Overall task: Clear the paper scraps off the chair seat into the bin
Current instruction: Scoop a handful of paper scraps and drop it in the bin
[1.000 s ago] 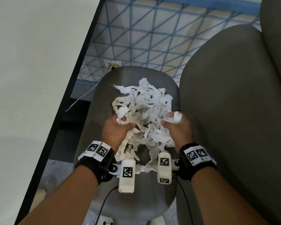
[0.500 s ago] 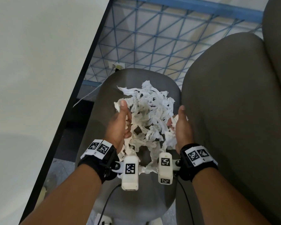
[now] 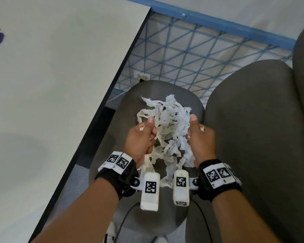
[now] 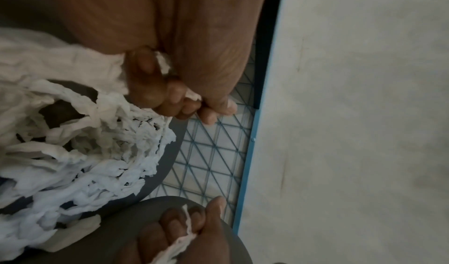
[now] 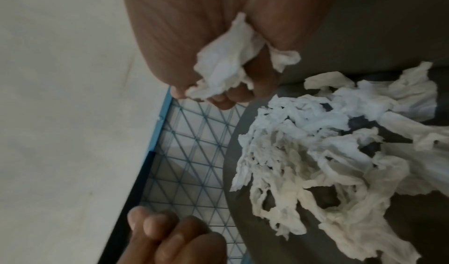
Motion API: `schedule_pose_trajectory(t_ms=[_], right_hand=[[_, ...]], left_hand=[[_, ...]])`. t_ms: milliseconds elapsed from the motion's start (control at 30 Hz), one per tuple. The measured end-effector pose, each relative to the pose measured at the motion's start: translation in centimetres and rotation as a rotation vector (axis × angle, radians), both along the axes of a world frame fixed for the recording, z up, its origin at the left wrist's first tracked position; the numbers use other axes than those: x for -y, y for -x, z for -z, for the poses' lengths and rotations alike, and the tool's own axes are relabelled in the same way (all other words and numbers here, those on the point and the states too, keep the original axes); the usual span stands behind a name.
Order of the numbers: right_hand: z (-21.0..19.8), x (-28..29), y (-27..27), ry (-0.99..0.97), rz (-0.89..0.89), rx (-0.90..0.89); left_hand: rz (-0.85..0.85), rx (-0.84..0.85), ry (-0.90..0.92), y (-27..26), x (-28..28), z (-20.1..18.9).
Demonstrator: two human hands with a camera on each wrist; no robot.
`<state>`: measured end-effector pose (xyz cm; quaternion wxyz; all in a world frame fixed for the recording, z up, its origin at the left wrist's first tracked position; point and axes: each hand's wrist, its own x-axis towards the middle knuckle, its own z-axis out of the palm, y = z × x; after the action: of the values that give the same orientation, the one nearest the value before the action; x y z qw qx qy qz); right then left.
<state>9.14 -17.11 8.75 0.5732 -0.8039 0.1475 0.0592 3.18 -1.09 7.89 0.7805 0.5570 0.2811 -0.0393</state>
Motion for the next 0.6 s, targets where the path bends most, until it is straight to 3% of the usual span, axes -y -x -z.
schedule_pose_trajectory(t_ms=[233,400,600], right_hand=[[-9.1,-2.4,5.4,-0.133,-0.13,-0.043],[-15.4,-5.6,12.4,-0.206,-0.335,-0.085],[-20.5,-11.5,21.9,-0.289,-0.569,-0.173]], left_hand=[[-0.02,0.079,0.084,7.4,-0.8,-8.0],[-0.122,0.127,0.063,17.2,-3.2,-13.9],[-0.358,0.194,0.073,29.8,-7.3,-19.3]])
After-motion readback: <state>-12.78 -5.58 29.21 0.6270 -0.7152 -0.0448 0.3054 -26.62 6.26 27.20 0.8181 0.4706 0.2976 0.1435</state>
